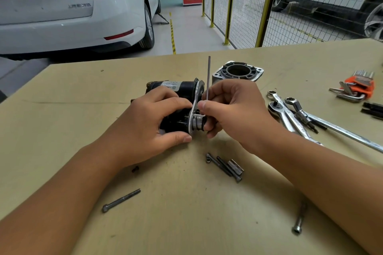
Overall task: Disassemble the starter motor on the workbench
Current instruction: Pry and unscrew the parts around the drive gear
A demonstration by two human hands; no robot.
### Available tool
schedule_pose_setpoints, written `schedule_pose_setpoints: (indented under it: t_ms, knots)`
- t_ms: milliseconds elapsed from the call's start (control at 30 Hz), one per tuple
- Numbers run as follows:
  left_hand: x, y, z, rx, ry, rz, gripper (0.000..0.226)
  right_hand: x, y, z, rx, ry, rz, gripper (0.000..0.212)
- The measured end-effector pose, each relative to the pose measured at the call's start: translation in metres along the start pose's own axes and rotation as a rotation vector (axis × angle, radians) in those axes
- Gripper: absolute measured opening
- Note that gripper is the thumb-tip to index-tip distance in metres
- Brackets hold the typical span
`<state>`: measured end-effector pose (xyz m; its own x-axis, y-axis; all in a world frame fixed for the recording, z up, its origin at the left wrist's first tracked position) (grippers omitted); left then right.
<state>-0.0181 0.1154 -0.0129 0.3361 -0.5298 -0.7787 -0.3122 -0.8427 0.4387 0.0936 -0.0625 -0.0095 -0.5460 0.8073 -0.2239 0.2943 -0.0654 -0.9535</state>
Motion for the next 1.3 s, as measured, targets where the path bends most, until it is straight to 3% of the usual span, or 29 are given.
schedule_pose_setpoints:
  t_ms: [533,733,900,1300]
  knots:
    - [0.0001,0.0028,-0.0003,-0.009,-0.003,0.009,0.058,-0.0012,0.0019,0.0016,-0.003,0.037,-0.022,0.007]
    - [-0.0010,0.0033,-0.0007,-0.010,-0.007,0.005,0.058,0.0018,0.0003,0.0037,-0.078,0.034,0.088,0.008]
    - [-0.0003,0.0027,0.0003,-0.018,-0.003,0.005,0.058,0.0000,0.0017,0.0029,-0.024,0.092,0.044,0.008]
    - [-0.0015,0.0064,-0.0001,-0.028,-0.010,-0.001,0.058,-0.0017,0.0045,0.0010,-0.032,0.039,0.010,0.008]
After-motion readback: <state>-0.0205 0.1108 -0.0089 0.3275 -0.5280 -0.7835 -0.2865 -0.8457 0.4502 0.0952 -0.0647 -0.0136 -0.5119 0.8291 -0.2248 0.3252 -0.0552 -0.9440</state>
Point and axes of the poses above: each hand's wrist, its own z-axis away from the middle knuckle, its own x-axis out of the palm, y = z × x, the point moved 1 cm from there along -z, towards the middle knuckle, and after that the axes turned 7 degrees about z, right-handed, at the moved point
